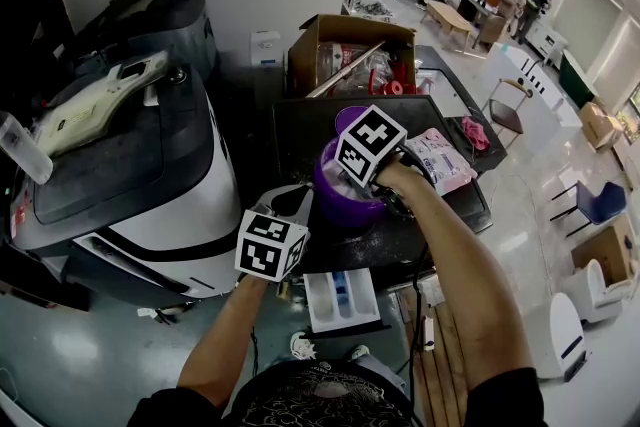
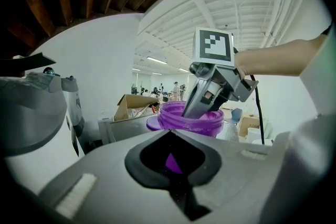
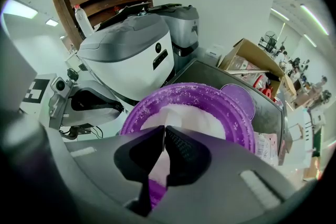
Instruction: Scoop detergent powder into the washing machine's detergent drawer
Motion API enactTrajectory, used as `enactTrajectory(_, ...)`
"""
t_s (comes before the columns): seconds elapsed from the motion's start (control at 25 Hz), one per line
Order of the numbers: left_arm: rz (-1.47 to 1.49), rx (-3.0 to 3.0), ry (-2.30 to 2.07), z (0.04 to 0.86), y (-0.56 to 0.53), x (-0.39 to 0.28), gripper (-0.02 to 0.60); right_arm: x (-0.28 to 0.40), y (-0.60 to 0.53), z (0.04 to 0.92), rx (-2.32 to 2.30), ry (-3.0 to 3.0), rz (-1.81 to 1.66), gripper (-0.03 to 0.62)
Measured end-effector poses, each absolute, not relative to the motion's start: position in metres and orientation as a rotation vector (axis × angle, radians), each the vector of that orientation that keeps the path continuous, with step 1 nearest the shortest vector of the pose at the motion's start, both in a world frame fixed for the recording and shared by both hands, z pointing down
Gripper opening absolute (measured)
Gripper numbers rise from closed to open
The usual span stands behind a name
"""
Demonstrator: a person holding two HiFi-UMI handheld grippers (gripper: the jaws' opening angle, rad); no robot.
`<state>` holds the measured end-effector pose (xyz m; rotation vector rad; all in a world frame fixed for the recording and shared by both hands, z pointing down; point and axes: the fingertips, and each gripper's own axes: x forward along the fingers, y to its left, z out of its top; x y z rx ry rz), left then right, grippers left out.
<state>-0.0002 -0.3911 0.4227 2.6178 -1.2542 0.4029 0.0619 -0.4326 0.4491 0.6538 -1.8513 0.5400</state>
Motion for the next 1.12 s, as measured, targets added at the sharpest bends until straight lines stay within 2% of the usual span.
enactTrajectory(1.12, 0.379, 2.629, -1.219, 0.422, -0.399, 0.013, 0.0, 0.077, -0.44, 0.414, 0.783, -2.122, 0.971, 0.037)
